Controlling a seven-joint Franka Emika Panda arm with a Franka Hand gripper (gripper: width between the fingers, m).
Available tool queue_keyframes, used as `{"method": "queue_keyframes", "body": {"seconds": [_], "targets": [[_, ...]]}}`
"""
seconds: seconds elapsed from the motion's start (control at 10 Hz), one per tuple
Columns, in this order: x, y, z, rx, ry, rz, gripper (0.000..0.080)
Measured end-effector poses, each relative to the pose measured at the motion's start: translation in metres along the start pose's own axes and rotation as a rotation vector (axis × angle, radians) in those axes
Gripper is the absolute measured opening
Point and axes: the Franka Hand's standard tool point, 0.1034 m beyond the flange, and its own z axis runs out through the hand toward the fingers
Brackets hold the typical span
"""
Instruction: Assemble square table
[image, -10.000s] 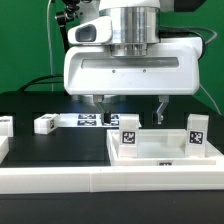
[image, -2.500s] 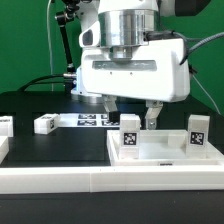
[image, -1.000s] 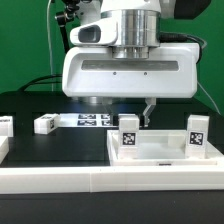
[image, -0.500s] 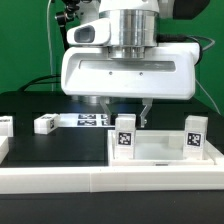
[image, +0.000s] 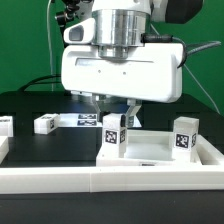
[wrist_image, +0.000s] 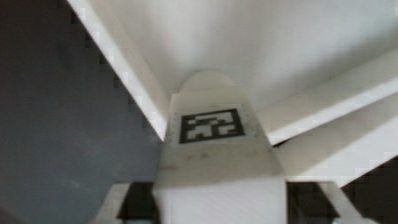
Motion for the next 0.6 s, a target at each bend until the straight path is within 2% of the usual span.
{"method": "queue_keyframes", "body": {"seconds": [0.2, 0.3, 0.4, 0.5, 0.6], "targets": [[0.0000, 0.0009, 0.0006, -0.001, -0.002, -0.001, 0.0338], [0.0000, 0.0009, 0.0006, -0.001, -0.002, -0.001, 0.0531], [0.0000, 0.0009, 0.0006, -0.001, -0.002, -0.001, 0.0531], [-0.0004, 0.0002, 0.0001, 0.000, -0.001, 0.003, 0.0630], [-0.0061, -0.0053, -0.0044, 0.004, -0.001, 0.079, 0.0630]]}}
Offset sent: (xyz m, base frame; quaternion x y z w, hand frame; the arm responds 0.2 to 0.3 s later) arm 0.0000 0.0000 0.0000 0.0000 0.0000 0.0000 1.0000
